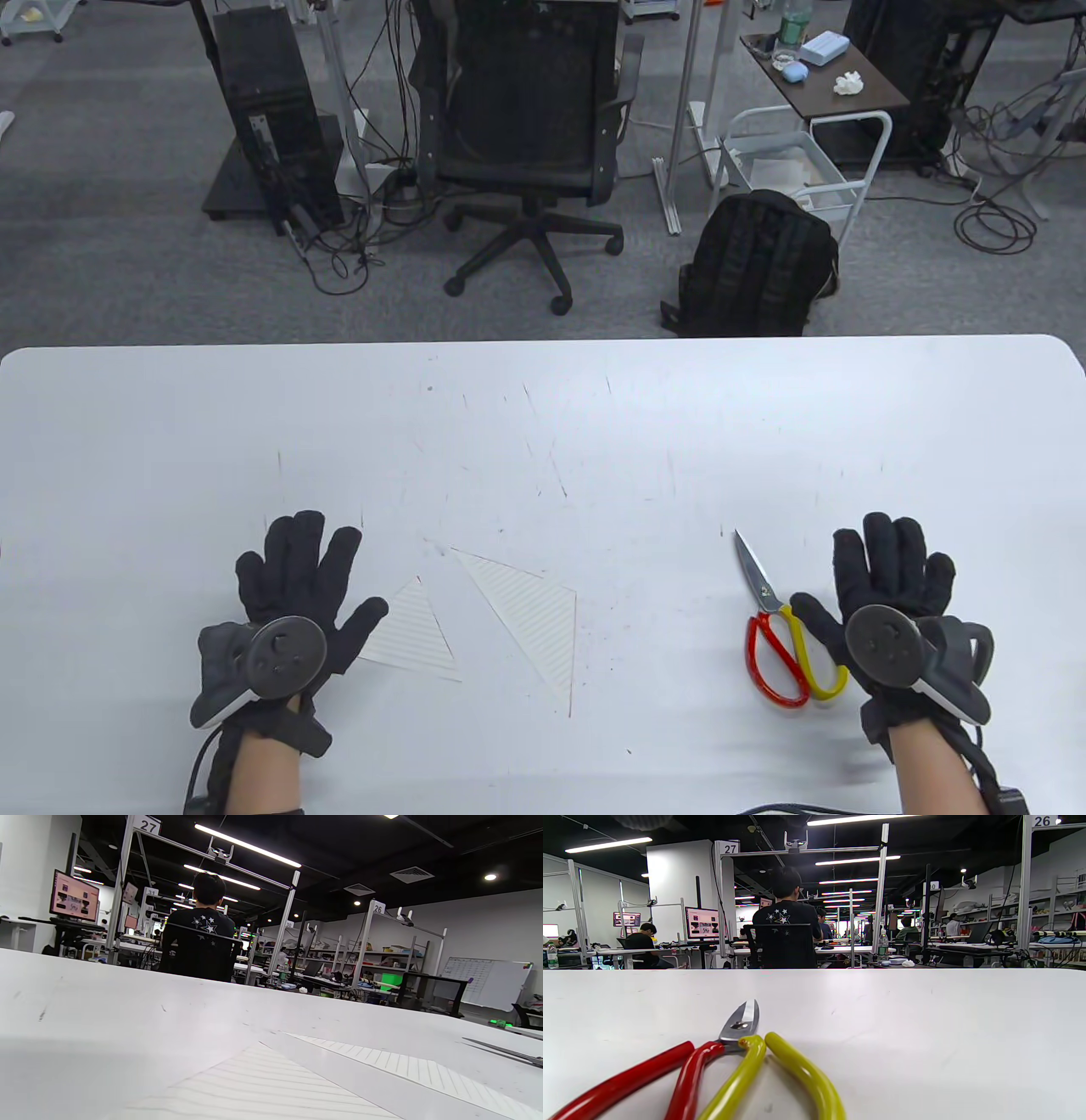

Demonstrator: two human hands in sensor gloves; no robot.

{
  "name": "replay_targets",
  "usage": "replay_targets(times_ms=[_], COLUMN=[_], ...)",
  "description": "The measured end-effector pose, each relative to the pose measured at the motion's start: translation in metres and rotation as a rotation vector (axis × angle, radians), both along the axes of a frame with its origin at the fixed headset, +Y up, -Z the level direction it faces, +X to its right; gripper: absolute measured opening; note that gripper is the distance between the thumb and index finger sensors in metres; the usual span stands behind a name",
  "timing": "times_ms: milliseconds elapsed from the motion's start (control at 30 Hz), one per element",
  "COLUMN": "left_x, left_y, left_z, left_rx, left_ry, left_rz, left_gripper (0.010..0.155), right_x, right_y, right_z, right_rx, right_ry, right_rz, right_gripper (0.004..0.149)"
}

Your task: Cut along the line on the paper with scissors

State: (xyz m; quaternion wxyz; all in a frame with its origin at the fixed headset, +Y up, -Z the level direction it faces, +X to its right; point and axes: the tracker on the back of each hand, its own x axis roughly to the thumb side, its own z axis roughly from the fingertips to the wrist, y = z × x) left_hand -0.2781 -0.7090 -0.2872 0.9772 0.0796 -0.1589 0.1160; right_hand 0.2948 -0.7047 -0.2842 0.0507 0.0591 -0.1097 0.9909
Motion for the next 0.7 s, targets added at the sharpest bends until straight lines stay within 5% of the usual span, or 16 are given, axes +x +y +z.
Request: replay_targets(times_ms=[700], left_x=[0.0056], left_y=[-0.0055], left_z=[-0.0003], left_rx=[-0.011], left_ry=[-0.004], left_rz=[-0.053], left_gripper=[0.084], right_x=[-0.0066], right_y=[-0.0084], right_z=[-0.0023], right_rx=[-0.041], right_ry=[0.024], right_rz=[0.0], right_gripper=[0.087])
